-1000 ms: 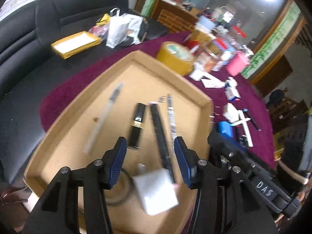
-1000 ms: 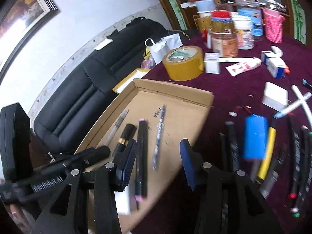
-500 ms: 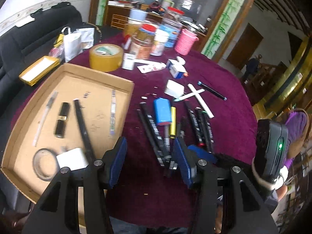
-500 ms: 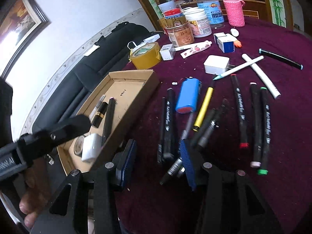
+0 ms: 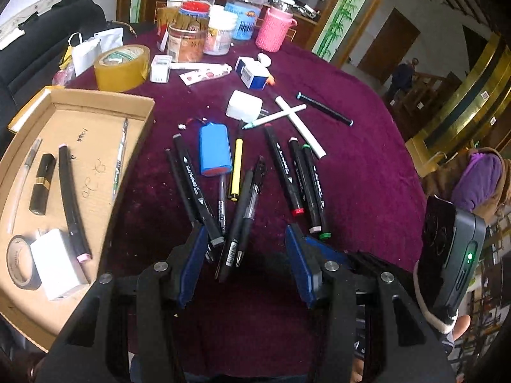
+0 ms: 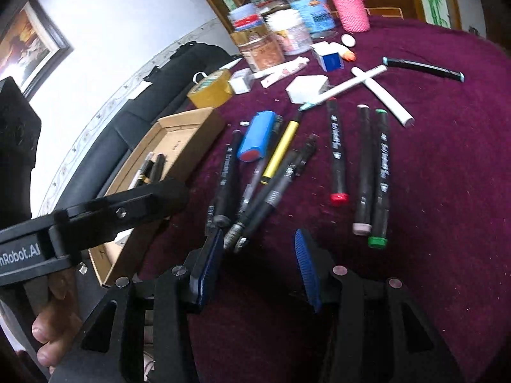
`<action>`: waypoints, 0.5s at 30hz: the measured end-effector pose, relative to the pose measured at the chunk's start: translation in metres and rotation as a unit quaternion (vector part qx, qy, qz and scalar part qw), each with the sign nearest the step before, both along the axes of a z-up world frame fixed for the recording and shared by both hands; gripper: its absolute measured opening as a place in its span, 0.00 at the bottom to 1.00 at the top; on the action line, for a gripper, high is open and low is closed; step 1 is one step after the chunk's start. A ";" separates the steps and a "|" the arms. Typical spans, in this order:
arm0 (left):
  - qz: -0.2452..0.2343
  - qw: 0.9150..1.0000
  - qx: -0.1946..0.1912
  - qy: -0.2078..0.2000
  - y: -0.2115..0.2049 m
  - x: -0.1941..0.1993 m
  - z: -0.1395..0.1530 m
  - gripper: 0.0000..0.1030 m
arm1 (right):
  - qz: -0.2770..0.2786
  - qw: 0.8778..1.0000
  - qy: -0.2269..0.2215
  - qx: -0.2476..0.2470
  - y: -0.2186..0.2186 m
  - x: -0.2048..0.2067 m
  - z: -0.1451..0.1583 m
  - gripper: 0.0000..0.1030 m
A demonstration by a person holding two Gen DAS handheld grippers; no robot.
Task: Organize rigid objects
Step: 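Move both tools back over the remaining black markers on the cloth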
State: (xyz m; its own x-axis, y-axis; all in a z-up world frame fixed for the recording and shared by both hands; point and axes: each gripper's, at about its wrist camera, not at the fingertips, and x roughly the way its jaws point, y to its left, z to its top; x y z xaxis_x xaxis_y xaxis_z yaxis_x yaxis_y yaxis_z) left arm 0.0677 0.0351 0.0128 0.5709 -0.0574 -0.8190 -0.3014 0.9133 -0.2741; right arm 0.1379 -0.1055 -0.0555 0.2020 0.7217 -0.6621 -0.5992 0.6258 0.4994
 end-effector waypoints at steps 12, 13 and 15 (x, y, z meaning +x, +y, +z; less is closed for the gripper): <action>0.002 1.000 -0.027 -0.010 0.016 -0.003 -0.014 0.48 | -0.006 1.000 0.000 0.002 0.000 -0.001 -0.002 0.41; 0.007 0.999 -0.033 -0.016 0.024 -0.009 -0.015 0.48 | -0.007 1.000 -0.004 0.002 -0.001 -0.003 0.000 0.41; 0.020 0.999 -0.042 -0.019 0.036 -0.017 -0.019 0.48 | -0.008 1.000 -0.009 0.001 -0.004 -0.009 0.001 0.41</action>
State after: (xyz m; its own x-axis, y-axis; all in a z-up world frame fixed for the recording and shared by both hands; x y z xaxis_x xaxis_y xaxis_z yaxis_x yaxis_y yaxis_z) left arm 0.0505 0.0711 -0.0059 0.6045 -0.1019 -0.7901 -0.3254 0.8737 -0.3617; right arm 0.1289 -0.1092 -0.0542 0.2251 0.7202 -0.6563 -0.5980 0.6339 0.4905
